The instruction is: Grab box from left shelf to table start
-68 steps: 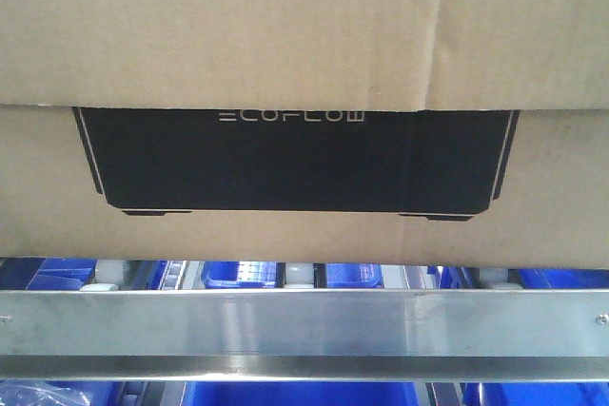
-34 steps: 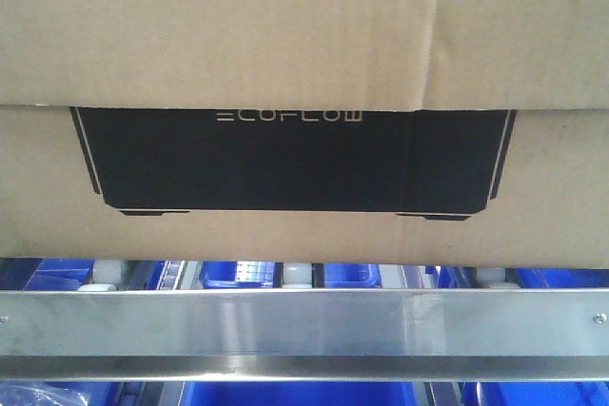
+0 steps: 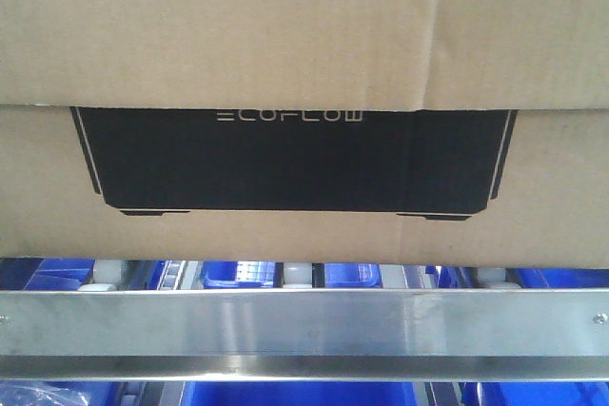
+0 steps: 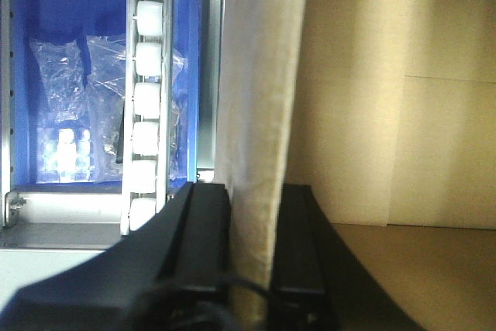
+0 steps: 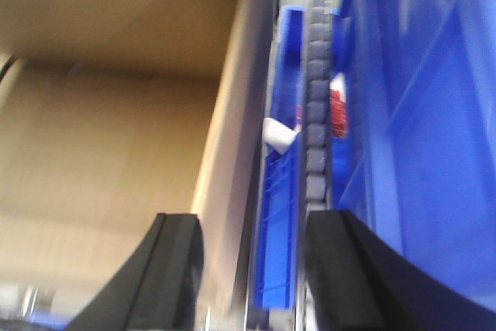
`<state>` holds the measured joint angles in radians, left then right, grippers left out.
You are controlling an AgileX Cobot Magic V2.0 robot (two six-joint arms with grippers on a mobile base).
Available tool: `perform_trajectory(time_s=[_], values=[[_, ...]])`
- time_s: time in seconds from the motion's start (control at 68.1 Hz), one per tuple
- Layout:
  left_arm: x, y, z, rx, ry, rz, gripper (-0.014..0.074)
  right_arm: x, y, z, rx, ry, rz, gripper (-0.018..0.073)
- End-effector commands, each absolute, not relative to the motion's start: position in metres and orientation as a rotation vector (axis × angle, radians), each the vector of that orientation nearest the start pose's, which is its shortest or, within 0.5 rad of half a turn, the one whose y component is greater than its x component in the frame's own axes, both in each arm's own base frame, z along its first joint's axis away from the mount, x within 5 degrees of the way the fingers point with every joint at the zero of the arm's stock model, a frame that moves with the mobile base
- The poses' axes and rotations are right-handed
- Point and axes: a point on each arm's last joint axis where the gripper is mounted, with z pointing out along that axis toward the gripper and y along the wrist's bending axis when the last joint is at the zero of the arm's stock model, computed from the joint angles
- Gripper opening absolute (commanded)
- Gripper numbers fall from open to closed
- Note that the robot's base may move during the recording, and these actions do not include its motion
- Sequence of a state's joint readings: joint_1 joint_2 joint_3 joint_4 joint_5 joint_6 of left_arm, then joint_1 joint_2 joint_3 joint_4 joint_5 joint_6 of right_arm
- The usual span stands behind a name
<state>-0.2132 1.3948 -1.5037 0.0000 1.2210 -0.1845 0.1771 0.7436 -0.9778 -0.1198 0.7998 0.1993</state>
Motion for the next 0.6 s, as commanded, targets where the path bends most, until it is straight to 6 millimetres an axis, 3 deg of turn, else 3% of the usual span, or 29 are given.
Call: perform_trajectory(time_s=[0.0,0.293,0.587], values=[[0.266,-0.061,0.421,0.019,2.493,-0.209,-0.0099,0.146,0.019,0.424,-0.016,1.957,0.098,0.0436],[0.266,-0.061,0.421,0.019,2.493,-0.209,-0.0099,0.198,0.028,0.426,0.068,2.125,0.118,0.0436],[0.266,-0.061,0.421,0.019,2.493,-0.209,-0.0099,0.235,0.034,0.416,0.084,2.304,0.071,0.0434]])
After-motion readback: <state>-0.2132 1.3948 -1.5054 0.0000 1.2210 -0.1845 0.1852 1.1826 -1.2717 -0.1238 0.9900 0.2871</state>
